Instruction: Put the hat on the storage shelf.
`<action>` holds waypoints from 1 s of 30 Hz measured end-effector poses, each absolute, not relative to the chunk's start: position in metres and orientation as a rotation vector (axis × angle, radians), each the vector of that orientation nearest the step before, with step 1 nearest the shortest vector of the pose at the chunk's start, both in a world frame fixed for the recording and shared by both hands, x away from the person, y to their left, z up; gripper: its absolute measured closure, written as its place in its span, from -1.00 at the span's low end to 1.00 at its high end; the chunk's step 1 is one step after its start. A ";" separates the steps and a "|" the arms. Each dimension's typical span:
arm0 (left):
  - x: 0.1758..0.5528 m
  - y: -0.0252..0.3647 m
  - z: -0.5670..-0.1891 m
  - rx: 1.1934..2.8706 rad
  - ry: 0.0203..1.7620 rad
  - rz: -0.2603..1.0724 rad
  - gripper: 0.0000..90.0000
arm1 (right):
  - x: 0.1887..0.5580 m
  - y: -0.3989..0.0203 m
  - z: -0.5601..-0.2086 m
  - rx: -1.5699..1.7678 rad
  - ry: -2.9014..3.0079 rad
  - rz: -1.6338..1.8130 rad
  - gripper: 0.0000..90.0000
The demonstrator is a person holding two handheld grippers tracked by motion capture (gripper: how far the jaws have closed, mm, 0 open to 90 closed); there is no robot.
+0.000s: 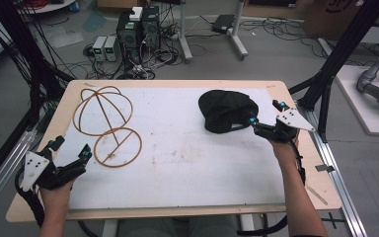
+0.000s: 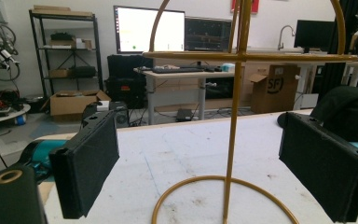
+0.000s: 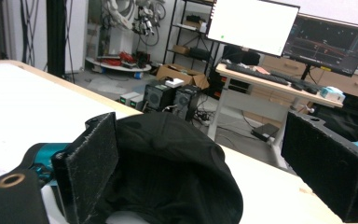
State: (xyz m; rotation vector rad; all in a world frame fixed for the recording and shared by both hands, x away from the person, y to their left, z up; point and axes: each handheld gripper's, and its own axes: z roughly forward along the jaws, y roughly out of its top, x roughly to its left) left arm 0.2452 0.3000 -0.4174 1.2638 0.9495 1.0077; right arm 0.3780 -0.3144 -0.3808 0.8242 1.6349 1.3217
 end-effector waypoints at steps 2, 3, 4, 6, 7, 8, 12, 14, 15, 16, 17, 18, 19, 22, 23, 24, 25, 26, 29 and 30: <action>0.245 0.300 -0.418 1.266 0.948 1.009 -0.73 | 0.382 -0.315 -0.383 0.830 1.642 1.307 -0.76; 0.245 0.300 -0.418 1.263 0.949 1.009 -0.73 | 0.384 -0.314 -0.384 0.831 1.646 1.304 -0.76; 0.245 0.300 -0.418 1.262 0.948 1.009 -0.73 | 0.388 -0.313 -0.387 0.818 1.654 1.285 -0.76; 0.245 0.300 -0.418 1.263 0.949 1.009 -0.73 | 0.389 -0.312 -0.387 0.820 1.661 1.277 -0.76; 0.245 0.300 -0.418 1.262 0.951 1.008 -0.73 | 0.390 -0.311 -0.388 0.816 1.670 1.272 -0.76; 0.245 0.300 -0.418 1.263 0.950 1.008 -0.73 | 0.392 -0.310 -0.389 0.808 1.677 1.260 -0.76; 0.245 0.300 -0.418 1.263 0.952 1.007 -0.73 | 0.400 -0.304 -0.392 0.790 1.697 1.236 -0.76; 0.245 0.300 -0.418 1.262 0.953 1.006 -0.73 | 0.404 -0.303 -0.395 0.793 1.706 1.223 -0.76; 0.245 0.300 -0.418 1.263 0.953 1.008 -0.73 | 0.405 -0.302 -0.397 0.792 1.716 1.212 -0.76; 0.245 0.301 -0.418 1.263 0.953 1.007 -0.73 | 0.407 -0.301 -0.399 0.791 1.725 1.197 -0.76; 0.245 0.301 -0.418 1.263 0.953 1.007 -0.73 | 0.409 -0.300 -0.401 0.788 1.734 1.189 -0.76; 0.245 0.301 -0.418 1.263 0.953 1.007 -0.73 | 0.411 -0.300 -0.403 0.790 1.740 1.179 -0.76; 0.245 0.301 -0.418 1.265 0.953 1.006 -0.73 | 0.412 -0.299 -0.404 0.792 1.747 1.171 -0.76; 0.246 0.300 -0.418 1.268 0.953 1.005 -0.73 | 0.417 -0.294 -0.411 0.777 1.777 1.140 -0.76; 0.246 0.300 -0.418 1.270 0.954 1.003 -0.73 | 0.419 -0.293 -0.413 0.771 1.784 1.131 -0.76; 0.246 0.300 -0.419 1.268 0.953 1.004 -0.73 | 0.422 -0.289 -0.417 0.768 1.800 1.112 -0.76; 0.246 0.300 -0.419 1.269 0.953 1.004 -0.73 | 0.422 -0.289 -0.417 0.768 1.800 1.112 -0.76; 0.246 0.300 -0.419 1.269 0.954 1.003 -0.73 | 0.424 -0.288 -0.419 0.767 1.805 1.106 -0.76; 0.246 0.300 -0.419 1.269 0.955 1.002 -0.73 | 0.431 -0.282 -0.423 0.791 1.797 1.120 -0.75; 0.246 0.300 -0.419 1.266 0.956 1.000 -0.73 | 0.433 -0.280 -0.423 0.792 1.793 1.124 -0.72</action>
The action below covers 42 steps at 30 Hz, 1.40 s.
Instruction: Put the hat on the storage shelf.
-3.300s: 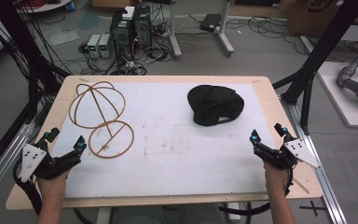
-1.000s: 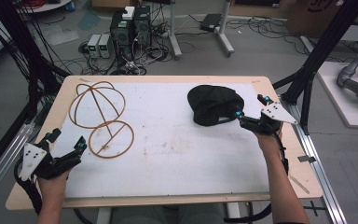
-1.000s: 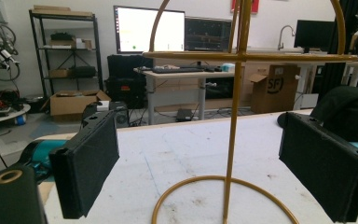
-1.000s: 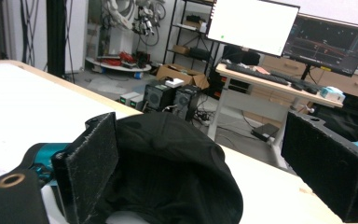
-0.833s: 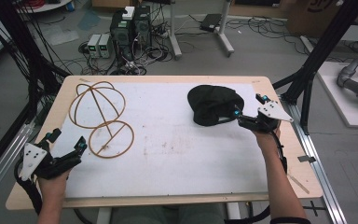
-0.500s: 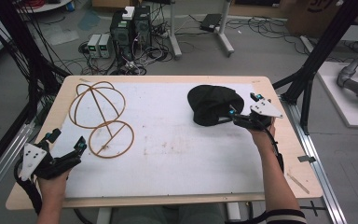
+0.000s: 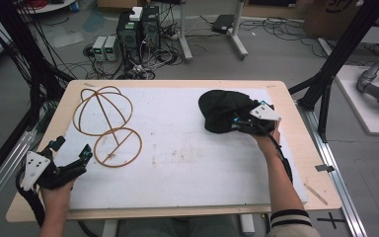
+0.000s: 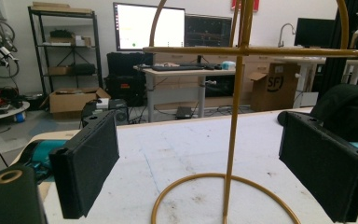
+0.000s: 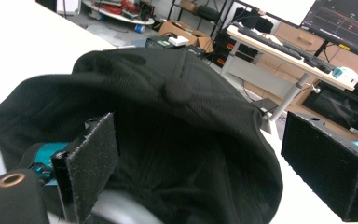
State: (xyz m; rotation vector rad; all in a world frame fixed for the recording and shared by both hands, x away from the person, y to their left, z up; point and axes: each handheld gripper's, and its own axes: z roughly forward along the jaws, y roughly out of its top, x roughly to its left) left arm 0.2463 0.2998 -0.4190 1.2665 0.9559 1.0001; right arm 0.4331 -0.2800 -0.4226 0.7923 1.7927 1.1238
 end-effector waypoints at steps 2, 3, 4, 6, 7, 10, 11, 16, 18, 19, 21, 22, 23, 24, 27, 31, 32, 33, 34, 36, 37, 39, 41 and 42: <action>0.246 0.300 -0.419 1.269 0.956 1.000 -0.73 | 0.435 -0.278 -0.423 0.796 1.791 1.121 -0.69; 0.246 0.300 -0.419 1.268 0.956 0.999 -0.73 | 0.437 -0.277 -0.423 0.793 1.793 1.119 -0.69; 0.246 0.300 -0.419 1.270 0.955 1.000 -0.73 | 0.439 -0.276 -0.423 0.795 1.795 1.114 -0.69; 0.246 0.301 -0.419 1.268 0.956 0.999 -0.73 | 0.441 -0.275 -0.425 0.797 1.804 1.109 -0.69; 0.246 0.301 -0.419 1.267 0.957 0.999 -0.73 | 0.442 -0.275 -0.426 0.794 1.812 1.105 -0.69; 0.245 0.302 -0.419 1.267 0.959 1.000 -0.73 | 0.445 -0.276 -0.429 0.804 1.820 1.084 -0.69; 0.245 0.302 -0.420 1.265 0.961 1.000 -0.73 | 0.446 -0.277 -0.430 0.804 1.818 1.072 -0.69; 0.246 0.302 -0.420 1.266 0.959 1.000 -0.73 | 0.449 -0.280 -0.431 0.808 1.786 1.074 -0.65; 0.246 0.302 -0.420 1.268 0.960 0.996 -0.73 | 0.450 -0.280 -0.430 0.808 1.789 1.064 -0.65; 0.246 0.301 -0.420 1.268 0.960 0.995 -0.73 | 0.451 -0.280 -0.429 0.802 1.796 1.063 -0.65; 0.247 0.300 -0.421 1.271 0.959 0.993 -0.73 | 0.454 -0.278 -0.425 0.781 1.794 1.057 -0.61; 0.247 0.300 -0.421 1.273 0.958 0.994 -0.73 | 0.455 -0.277 -0.424 0.772 1.789 1.059 -0.59; 0.247 0.300 -0.420 1.274 0.957 0.994 -0.73 | 0.457 -0.275 -0.425 0.774 1.796 1.046 -0.58; 0.247 0.300 -0.420 1.274 0.958 0.994 -0.73 | 0.457 -0.275 -0.425 0.774 1.796 1.046 -0.58; 0.247 0.301 -0.421 1.269 0.960 0.994 -0.73 | 0.460 -0.275 -0.431 0.776 1.818 1.014 -0.58; 0.247 0.301 -0.421 1.270 0.962 0.991 -0.73 | 0.461 -0.273 -0.431 0.767 1.807 1.019 -0.51; 0.247 0.301 -0.421 1.272 0.962 0.991 -0.73 | 0.461 -0.273 -0.431 0.765 1.801 1.019 -0.47; 0.247 0.301 -0.421 1.276 0.961 0.991 -0.73 | 0.461 -0.273 -0.431 0.762 1.790 1.020 -0.40; 0.247 0.301 -0.421 1.276 0.960 0.992 -0.73 | 0.461 -0.274 -0.430 0.760 1.789 1.023 -0.36; 0.248 0.300 -0.422 1.274 0.959 0.992 -0.73 | 0.463 -0.274 -0.430 0.760 1.791 1.033 -0.32; 0.248 0.300 -0.422 1.274 0.959 0.990 -0.73 | 0.463 -0.274 -0.430 0.771 1.797 1.028 -0.30; 0.248 0.300 -0.422 1.274 0.959 0.990 -0.73 | 0.466 -0.272 -0.429 0.772 1.802 1.021 -0.25; 0.248 0.300 -0.422 1.274 0.960 0.992 -0.73 | 0.466 -0.271 -0.427 0.777 1.801 1.030 -0.17; 0.247 0.301 -0.422 1.275 0.961 0.993 -0.73 | 0.466 -0.271 -0.427 0.776 1.805 1.030 -0.11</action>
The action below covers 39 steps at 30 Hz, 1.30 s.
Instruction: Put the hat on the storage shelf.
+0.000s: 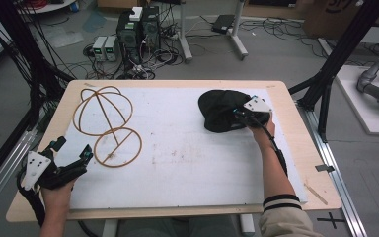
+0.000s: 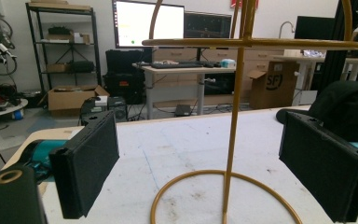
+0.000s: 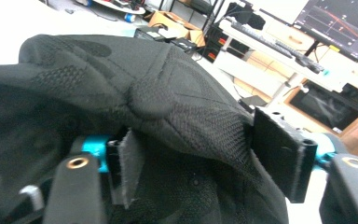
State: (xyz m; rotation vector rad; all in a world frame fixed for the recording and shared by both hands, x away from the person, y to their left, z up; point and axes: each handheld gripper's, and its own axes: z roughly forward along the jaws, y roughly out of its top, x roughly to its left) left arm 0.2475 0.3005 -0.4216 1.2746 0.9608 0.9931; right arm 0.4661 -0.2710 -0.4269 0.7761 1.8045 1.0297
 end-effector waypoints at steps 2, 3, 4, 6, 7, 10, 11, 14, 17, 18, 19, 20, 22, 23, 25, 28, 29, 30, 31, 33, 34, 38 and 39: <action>0.248 0.301 -0.422 1.274 0.961 0.993 -0.73 | 0.466 -0.272 -0.428 0.792 1.809 1.018 0.05; 0.248 0.301 -0.422 1.274 0.962 0.993 -0.73 | 0.466 -0.273 -0.427 0.795 1.813 1.023 0.06; 0.248 0.300 -0.422 1.272 0.963 0.991 -0.73 | 0.466 -0.273 -0.427 0.802 1.818 1.024 0.15; 0.248 0.300 -0.422 1.275 0.961 0.989 -0.73 | 0.465 -0.273 -0.426 0.803 1.823 1.020 0.18; 0.248 0.300 -0.422 1.280 0.960 0.989 -0.73 | 0.465 -0.273 -0.426 0.807 1.826 1.023 0.23; 0.248 0.300 -0.422 1.279 0.959 0.990 -0.73 | 0.465 -0.273 -0.426 0.804 1.833 1.022 0.37; 0.248 0.300 -0.422 1.274 0.960 0.990 -0.73 | 0.465 -0.272 -0.426 0.808 1.834 1.026 0.41; 0.247 0.300 -0.422 1.273 0.962 0.991 -0.73 | 0.464 -0.272 -0.425 0.816 1.835 1.028 0.52; 0.247 0.300 -0.422 1.273 0.962 0.991 -0.73 | 0.463 -0.273 -0.423 0.811 1.833 1.032 0.62; 0.247 0.300 -0.422 1.274 0.960 0.992 -0.73 | 0.463 -0.273 -0.423 0.814 1.829 1.032 0.65; 0.247 0.300 -0.422 1.275 0.960 0.992 -0.73 | 0.462 -0.274 -0.421 0.827 1.821 1.041 0.70; 0.247 0.300 -0.422 1.275 0.960 0.992 -0.73 | 0.462 -0.274 -0.421 0.827 1.821 1.041 0.70; 0.247 0.300 -0.422 1.274 0.962 0.993 -0.73 | 0.462 -0.276 -0.420 0.829 1.811 1.051 0.73; 0.247 0.301 -0.422 1.274 0.961 0.994 -0.73 | 0.461 -0.276 -0.419 0.843 1.801 1.066 0.75; 0.247 0.301 -0.422 1.273 0.962 0.993 -0.73 | 0.460 -0.278 -0.416 0.852 1.784 1.082 0.76; 0.247 0.300 -0.422 1.273 0.961 0.993 -0.73 | 0.459 -0.281 -0.413 0.855 1.764 1.100 0.77; 0.247 0.300 -0.421 1.274 0.959 0.994 -0.73 | 0.458 -0.282 -0.412 0.856 1.754 1.103 0.77; 0.247 0.300 -0.421 1.274 0.959 0.994 -0.73 | 0.457 -0.282 -0.411 0.862 1.748 1.114 0.78; 0.247 0.300 -0.421 1.273 0.959 0.994 -0.73 | 0.457 -0.283 -0.410 0.855 1.740 1.113 0.78; 0.247 0.300 -0.421 1.271 0.960 0.995 -0.73 | 0.456 -0.283 -0.408 0.852 1.733 1.119 0.78; 0.247 0.300 -0.421 1.271 0.960 0.995 -0.73 | 0.456 -0.284 -0.407 0.852 1.727 1.122 0.78; 0.246 0.300 -0.421 1.266 0.961 0.995 -0.73 | 0.454 -0.285 -0.403 0.854 1.709 1.144 0.79; 0.246 0.300 -0.421 1.266 0.960 0.994 -0.73 | 0.454 -0.286 -0.402 0.844 1.705 1.143 0.79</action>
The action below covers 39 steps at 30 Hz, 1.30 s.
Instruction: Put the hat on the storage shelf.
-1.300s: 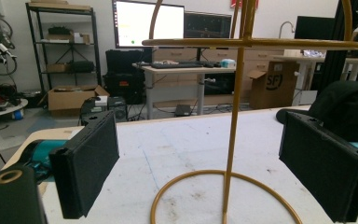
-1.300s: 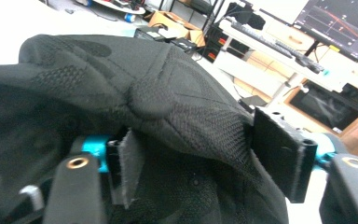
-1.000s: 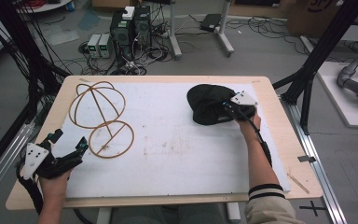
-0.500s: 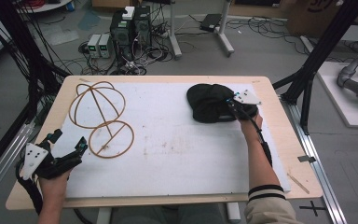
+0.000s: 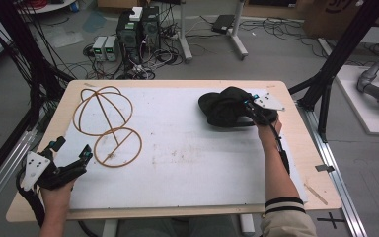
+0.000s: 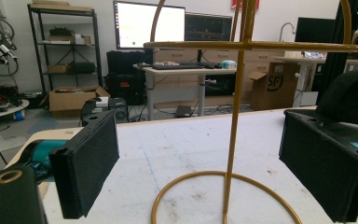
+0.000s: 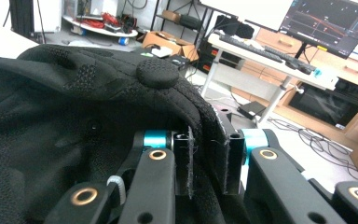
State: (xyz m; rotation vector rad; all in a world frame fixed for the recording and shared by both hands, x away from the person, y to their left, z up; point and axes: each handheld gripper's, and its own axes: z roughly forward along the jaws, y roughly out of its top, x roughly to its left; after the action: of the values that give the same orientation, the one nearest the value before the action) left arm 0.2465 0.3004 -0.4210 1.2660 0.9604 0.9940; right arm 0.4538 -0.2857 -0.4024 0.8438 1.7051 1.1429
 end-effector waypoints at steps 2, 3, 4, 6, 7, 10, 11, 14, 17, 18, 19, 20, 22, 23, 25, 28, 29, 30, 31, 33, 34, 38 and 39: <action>0.246 0.300 -0.421 1.267 0.958 0.994 -0.73 | 0.452 -0.285 -0.400 0.850 1.695 1.160 0.79; 0.246 0.300 -0.421 1.267 0.958 0.994 -0.73 | 0.452 -0.286 -0.399 0.847 1.692 1.164 0.79; 0.246 0.300 -0.421 1.270 0.958 0.994 -0.73 | 0.451 -0.286 -0.398 0.845 1.688 1.168 0.79; 0.246 0.300 -0.421 1.271 0.958 0.994 -0.73 | 0.449 -0.287 -0.394 0.837 1.672 1.180 0.79; 0.246 0.300 -0.421 1.271 0.958 0.995 -0.73 | 0.449 -0.287 -0.394 0.837 1.672 1.180 0.79; 0.246 0.300 -0.421 1.265 0.960 0.995 -0.73 | 0.447 -0.288 -0.390 0.833 1.655 1.195 0.79; 0.246 0.300 -0.421 1.266 0.960 0.995 -0.73 | 0.446 -0.288 -0.389 0.832 1.652 1.201 0.79; 0.246 0.300 -0.420 1.265 0.959 0.995 -0.73 | 0.444 -0.286 -0.380 0.812 1.640 1.216 0.79; 0.246 0.300 -0.420 1.265 0.958 0.994 -0.73 | 0.442 -0.283 -0.366 0.772 1.614 1.250 0.79; 0.246 0.300 -0.420 1.265 0.958 0.995 -0.73 | 0.441 -0.282 -0.363 0.769 1.609 1.260 0.79; 0.246 0.300 -0.420 1.265 0.958 0.995 -0.73 | 0.440 -0.280 -0.358 0.762 1.605 1.267 0.79; 0.246 0.300 -0.420 1.264 0.957 0.996 -0.73 | 0.440 -0.279 -0.354 0.750 1.598 1.275 0.79; 0.246 0.301 -0.419 1.262 0.956 0.996 -0.73 | 0.438 -0.278 -0.348 0.750 1.584 1.303 0.79; 0.246 0.300 -0.419 1.259 0.956 0.995 -0.73 | 0.438 -0.277 -0.345 0.755 1.582 1.306 0.79; 0.245 0.301 -0.419 1.260 0.955 0.996 -0.73 | 0.437 -0.275 -0.339 0.747 1.581 1.308 0.79; 0.245 0.301 -0.419 1.259 0.955 0.996 -0.73 | 0.435 -0.272 -0.330 0.733 1.568 1.315 0.78; 0.245 0.301 -0.419 1.258 0.955 0.996 -0.73 | 0.433 -0.271 -0.327 0.727 1.562 1.323 0.78; 0.245 0.301 -0.419 1.256 0.956 0.996 -0.73 | 0.433 -0.271 -0.325 0.722 1.556 1.327 0.78; 0.245 0.301 -0.419 1.258 0.957 0.995 -0.73 | 0.432 -0.269 -0.322 0.725 1.551 1.338 0.78; 0.245 0.302 -0.419 1.256 0.957 0.996 -0.73 | 0.430 -0.267 -0.317 0.727 1.549 1.340 0.79; 0.245 0.301 -0.419 1.253 0.958 0.996 -0.73 | 0.430 -0.266 -0.315 0.725 1.547 1.338 0.79; 0.245 0.302 -0.419 1.252 0.958 0.998 -0.73 | 0.428 -0.261 -0.305 0.723 1.525 1.345 0.79; 0.245 0.302 -0.418 1.251 0.958 0.998 -0.73 | 0.427 -0.259 -0.303 0.723 1.521 1.349 0.79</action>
State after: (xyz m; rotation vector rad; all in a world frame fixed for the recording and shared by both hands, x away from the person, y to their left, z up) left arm 0.2447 0.3017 -0.4185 1.2513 0.9583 0.9977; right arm 0.4273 -0.2594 -0.3033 0.7235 1.5209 1.3492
